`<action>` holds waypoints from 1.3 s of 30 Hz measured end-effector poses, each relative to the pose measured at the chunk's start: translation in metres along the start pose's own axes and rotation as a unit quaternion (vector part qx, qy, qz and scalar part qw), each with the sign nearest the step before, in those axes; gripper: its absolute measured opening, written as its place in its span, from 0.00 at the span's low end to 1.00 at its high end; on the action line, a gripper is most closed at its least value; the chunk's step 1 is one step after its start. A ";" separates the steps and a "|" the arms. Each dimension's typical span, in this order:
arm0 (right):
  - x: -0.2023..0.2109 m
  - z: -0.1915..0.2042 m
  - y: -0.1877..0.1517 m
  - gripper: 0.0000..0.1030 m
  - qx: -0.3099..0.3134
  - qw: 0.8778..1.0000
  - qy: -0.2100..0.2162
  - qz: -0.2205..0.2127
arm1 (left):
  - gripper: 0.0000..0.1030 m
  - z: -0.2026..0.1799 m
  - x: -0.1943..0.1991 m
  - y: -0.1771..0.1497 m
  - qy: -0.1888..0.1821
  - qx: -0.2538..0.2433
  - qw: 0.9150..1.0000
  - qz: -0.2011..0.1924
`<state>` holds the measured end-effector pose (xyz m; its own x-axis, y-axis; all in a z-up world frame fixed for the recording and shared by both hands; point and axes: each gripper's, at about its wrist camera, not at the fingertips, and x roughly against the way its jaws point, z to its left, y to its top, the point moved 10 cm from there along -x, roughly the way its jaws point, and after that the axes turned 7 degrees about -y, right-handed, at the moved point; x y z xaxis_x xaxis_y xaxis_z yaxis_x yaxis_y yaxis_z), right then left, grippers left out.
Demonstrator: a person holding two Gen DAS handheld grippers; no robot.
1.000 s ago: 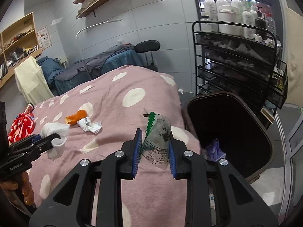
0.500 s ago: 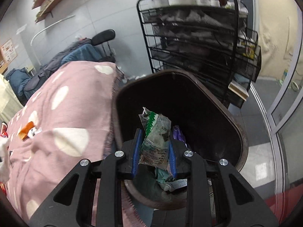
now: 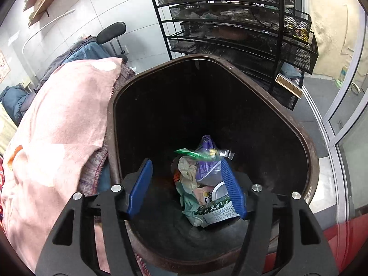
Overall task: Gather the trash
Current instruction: 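Carry the white wet wipe over the bin and open the left tool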
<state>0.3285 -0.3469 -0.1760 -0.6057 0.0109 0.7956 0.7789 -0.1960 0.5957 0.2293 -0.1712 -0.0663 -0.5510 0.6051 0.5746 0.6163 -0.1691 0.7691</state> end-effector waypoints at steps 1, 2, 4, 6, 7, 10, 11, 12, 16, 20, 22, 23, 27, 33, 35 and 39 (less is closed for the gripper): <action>0.002 0.001 -0.001 0.64 0.001 1.000 0.000 -0.003 | 0.34 -0.001 -0.002 0.000 -0.002 0.000 1.000 0.002; 0.006 0.000 -0.002 0.65 0.002 1.000 -0.002 -0.008 | 0.34 -0.001 -0.004 0.001 -0.004 0.000 1.000 0.003; 0.014 0.001 -0.003 0.66 0.005 1.000 -0.007 -0.017 | 0.34 -0.004 -0.008 0.005 -0.004 -0.004 1.000 0.004; 0.024 0.002 -0.004 0.68 0.007 1.000 -0.007 -0.029 | 0.34 -0.007 -0.012 0.010 -0.007 -0.008 1.000 0.004; 0.028 0.002 -0.005 0.70 0.008 0.999 -0.008 -0.033 | 0.34 -0.008 -0.015 0.013 -0.011 -0.008 1.000 0.006; 0.043 0.003 -0.010 0.75 0.016 0.999 -0.014 -0.047 | 0.34 -0.012 -0.029 0.022 -0.017 -0.011 1.000 0.013; 0.046 0.003 -0.011 0.76 0.018 0.998 -0.015 -0.050 | 0.34 -0.013 -0.033 0.024 -0.018 -0.013 1.000 0.016; 0.051 0.003 -0.014 0.77 0.022 0.998 -0.018 -0.053 | 0.34 -0.015 -0.039 0.026 -0.019 -0.014 1.000 0.020; 0.065 0.001 -0.017 0.82 0.029 0.997 -0.028 -0.067 | 0.34 -0.025 -0.061 0.035 -0.029 -0.025 0.999 0.031; 0.074 -0.004 -0.025 0.83 0.023 0.997 -0.031 -0.070 | 0.34 -0.036 -0.081 0.038 -0.042 -0.033 0.998 0.045; 0.078 -0.006 -0.028 0.84 0.020 0.997 -0.030 -0.071 | 0.34 -0.039 -0.093 0.039 -0.047 -0.033 0.997 0.056; 0.080 -0.008 -0.030 0.84 0.020 0.997 -0.030 -0.072 | 0.34 -0.040 -0.098 0.039 -0.047 -0.034 0.996 0.062; 0.086 -0.013 -0.037 0.85 0.018 0.997 -0.036 -0.073 | 0.34 -0.044 -0.120 0.038 -0.052 -0.035 0.994 0.087; 0.090 -0.017 -0.041 0.86 0.015 0.997 -0.033 -0.072 | 0.34 -0.045 -0.140 0.037 -0.052 -0.030 0.992 0.109; 0.091 -0.016 -0.040 0.86 0.018 0.997 -0.032 -0.074 | 0.38 -0.046 -0.145 0.036 -0.051 -0.033 0.992 0.115; 0.090 -0.013 -0.041 0.86 0.022 0.997 -0.028 -0.074 | 0.62 -0.043 -0.151 0.040 -0.048 -0.026 0.992 0.113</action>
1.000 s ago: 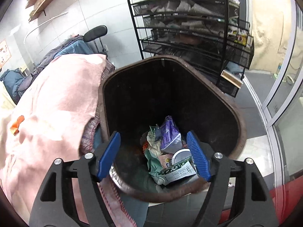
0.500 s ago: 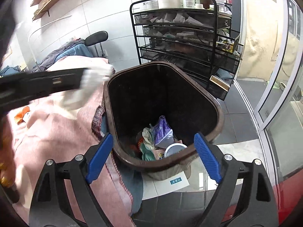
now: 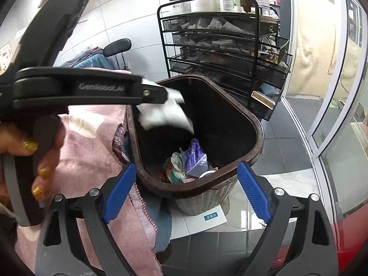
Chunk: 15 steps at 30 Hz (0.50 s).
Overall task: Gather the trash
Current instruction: 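Carry the white wet wipe over the bin and open the left tool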
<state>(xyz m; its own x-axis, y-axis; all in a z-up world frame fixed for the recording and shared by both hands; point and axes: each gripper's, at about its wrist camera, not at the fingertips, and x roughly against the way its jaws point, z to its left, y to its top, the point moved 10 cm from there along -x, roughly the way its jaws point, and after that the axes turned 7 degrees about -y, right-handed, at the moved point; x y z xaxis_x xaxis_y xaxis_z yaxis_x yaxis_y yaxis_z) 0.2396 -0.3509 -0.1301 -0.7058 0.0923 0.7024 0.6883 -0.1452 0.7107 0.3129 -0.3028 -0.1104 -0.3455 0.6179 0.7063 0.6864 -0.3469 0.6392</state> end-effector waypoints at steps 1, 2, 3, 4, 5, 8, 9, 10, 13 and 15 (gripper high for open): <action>-0.001 0.001 0.000 0.86 0.000 1.000 0.001 0.000 | 0.68 0.001 0.000 0.002 -0.001 0.002 1.000 -0.005; -0.001 0.001 0.000 0.86 0.002 1.000 0.002 0.001 | 0.72 0.002 0.001 0.003 0.000 0.002 1.000 -0.009; -0.001 0.002 0.000 0.86 0.003 1.000 0.002 0.001 | 0.74 0.002 0.001 0.004 0.002 0.000 1.000 -0.010; -0.002 0.003 -0.001 0.86 0.005 1.000 0.002 0.002 | 0.76 0.003 0.002 0.004 0.006 -0.003 1.000 -0.012; -0.002 0.004 -0.001 0.86 0.006 1.000 0.002 0.003 | 0.77 0.004 0.004 0.004 0.010 -0.005 1.000 -0.013; -0.003 0.005 -0.001 0.87 0.006 1.000 0.003 0.003 | 0.80 0.006 0.011 0.002 0.015 -0.006 1.000 -0.021; -0.002 0.006 -0.002 0.87 0.006 1.000 0.003 0.004 | 0.81 0.007 0.014 0.001 0.017 -0.005 1.000 -0.023; -0.003 0.007 -0.001 0.87 0.007 1.000 0.003 0.004 | 0.82 0.008 0.017 0.000 0.019 -0.005 1.000 -0.025; -0.003 0.009 0.001 0.87 0.009 1.000 0.004 0.003 | 0.86 0.009 0.028 -0.004 0.021 -0.010 0.999 -0.030; -0.004 0.010 0.001 0.87 0.011 1.000 0.005 0.004 | 0.87 0.011 0.037 -0.008 0.027 -0.013 0.999 -0.037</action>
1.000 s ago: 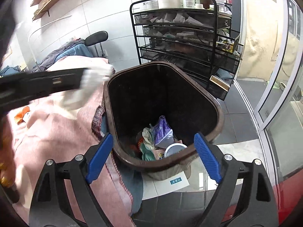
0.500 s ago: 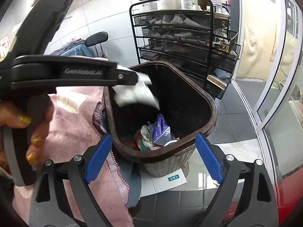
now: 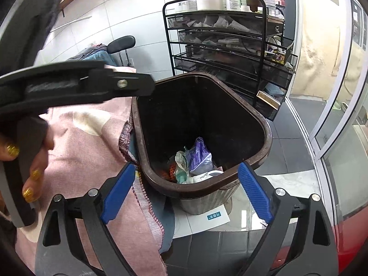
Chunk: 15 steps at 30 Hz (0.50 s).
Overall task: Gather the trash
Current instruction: 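Carry the white wet wipe over the bin and open the left tool, then move the left tool to the bed and grasp the orange peel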
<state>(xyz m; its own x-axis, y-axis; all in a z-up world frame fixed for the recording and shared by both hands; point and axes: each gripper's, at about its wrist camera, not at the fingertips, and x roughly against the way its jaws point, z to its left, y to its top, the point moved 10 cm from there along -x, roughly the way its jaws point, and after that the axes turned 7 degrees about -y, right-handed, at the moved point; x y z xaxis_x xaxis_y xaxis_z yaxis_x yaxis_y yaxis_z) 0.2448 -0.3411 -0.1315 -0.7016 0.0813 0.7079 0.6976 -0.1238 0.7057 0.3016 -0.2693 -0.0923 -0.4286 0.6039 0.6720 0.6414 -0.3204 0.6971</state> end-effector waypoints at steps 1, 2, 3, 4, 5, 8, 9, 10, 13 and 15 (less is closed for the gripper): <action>0.000 0.001 0.000 0.88 0.001 1.000 0.000 0.000 | 0.88 0.001 0.003 -0.001 0.003 -0.002 1.000 -0.002; 0.000 0.002 0.000 0.88 0.003 1.000 0.001 -0.001 | 0.88 0.003 0.008 -0.003 0.008 -0.003 1.000 -0.005; 0.000 0.004 0.001 0.88 0.004 1.000 0.002 -0.001 | 0.88 0.005 0.014 -0.005 0.013 -0.005 1.000 -0.009; 0.001 0.006 0.001 0.88 0.006 1.000 0.004 -0.001 | 0.89 0.007 0.019 -0.006 0.016 -0.007 1.000 -0.012; 0.002 0.009 0.002 0.88 0.008 1.000 0.006 -0.002 | 0.90 0.009 0.024 -0.008 0.020 -0.008 1.000 -0.015; 0.003 0.019 0.004 0.89 0.018 1.000 0.015 -0.003 | 0.91 0.018 0.041 -0.016 0.028 -0.003 0.999 -0.025; 0.004 0.023 0.004 0.89 0.021 1.000 0.018 -0.003 | 0.91 0.022 0.048 -0.020 0.030 -0.001 0.999 -0.027; 0.004 0.028 0.005 0.89 0.025 0.999 0.023 -0.003 | 0.91 0.026 0.053 -0.023 0.034 0.000 0.999 -0.029; 0.006 0.044 0.006 0.89 0.039 0.998 0.039 -0.002 | 0.92 0.038 0.070 -0.033 0.047 0.011 0.998 -0.033; 0.008 0.056 0.007 0.89 0.049 0.998 0.049 -0.002 | 0.92 0.047 0.080 -0.040 0.053 0.016 0.998 -0.035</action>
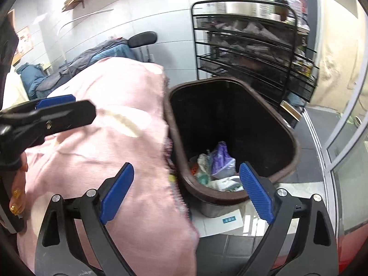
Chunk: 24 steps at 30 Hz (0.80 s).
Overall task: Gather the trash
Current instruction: 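Move the left tool to the bed and grasp the orange peel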
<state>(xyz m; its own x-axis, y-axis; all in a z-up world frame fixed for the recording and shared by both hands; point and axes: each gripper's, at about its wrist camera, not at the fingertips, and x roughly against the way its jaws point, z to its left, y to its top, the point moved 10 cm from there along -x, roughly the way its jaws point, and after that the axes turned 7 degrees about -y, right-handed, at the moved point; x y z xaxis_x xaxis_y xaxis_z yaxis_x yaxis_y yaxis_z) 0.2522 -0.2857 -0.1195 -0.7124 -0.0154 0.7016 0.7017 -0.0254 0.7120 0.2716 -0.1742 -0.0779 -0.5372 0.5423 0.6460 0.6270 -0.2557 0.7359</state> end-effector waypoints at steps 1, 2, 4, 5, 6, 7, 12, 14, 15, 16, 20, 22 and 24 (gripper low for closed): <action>0.001 0.006 0.000 0.89 0.005 1.000 0.005 0.000 | 0.92 0.006 0.005 -0.004 0.007 0.000 1.000 0.000; 0.001 0.013 0.001 0.89 0.011 1.000 0.011 0.000 | 0.92 0.013 0.011 -0.007 0.016 0.000 1.000 0.000; 0.002 0.025 0.003 0.89 0.021 1.000 0.022 0.001 | 0.92 0.026 0.019 -0.013 0.030 0.003 1.000 -0.001; 0.002 0.031 0.004 0.90 0.027 0.999 0.028 0.002 | 0.92 0.033 0.024 -0.016 0.036 0.007 0.999 -0.002; 0.002 0.037 0.005 0.90 0.032 0.999 0.032 0.002 | 0.92 0.043 0.030 -0.019 0.046 0.014 0.999 -0.003; 0.002 0.044 0.006 0.90 0.040 0.999 0.037 0.002 | 0.92 0.051 0.035 -0.023 0.052 0.020 0.998 -0.005; 0.005 0.077 0.011 0.90 0.067 0.996 0.065 0.002 | 0.92 0.102 0.062 -0.037 0.094 0.057 0.994 -0.012; 0.006 0.092 0.014 0.91 0.080 0.994 0.075 0.001 | 0.92 0.122 0.071 -0.041 0.109 0.072 0.991 -0.015; 0.007 0.099 0.015 0.91 0.087 0.993 0.079 0.001 | 0.92 0.132 0.075 -0.043 0.117 0.080 0.990 -0.016; 0.007 0.104 0.016 0.91 0.091 0.992 0.082 0.000 | 0.92 0.143 0.079 -0.045 0.127 0.087 0.988 -0.017; 0.008 0.127 0.019 0.92 0.115 0.989 0.097 0.001 | 0.83 0.181 0.091 -0.055 0.155 0.109 0.982 -0.012; 0.010 0.138 0.021 0.92 0.126 0.987 0.102 0.000 | 0.77 0.196 0.096 -0.062 0.169 0.116 0.979 -0.005; 0.013 0.148 0.022 0.92 0.137 0.985 0.106 -0.002 | 0.72 0.210 0.098 -0.067 0.181 0.125 0.976 0.002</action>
<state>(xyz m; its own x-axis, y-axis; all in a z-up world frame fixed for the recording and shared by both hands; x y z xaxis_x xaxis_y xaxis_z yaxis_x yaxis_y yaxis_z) 0.2597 -0.1383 -0.0908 -0.6797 -0.2245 0.6982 0.6542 0.2447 0.7156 0.2962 0.0643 -0.1065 -0.6694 0.2123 0.7120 0.7238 -0.0299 0.6894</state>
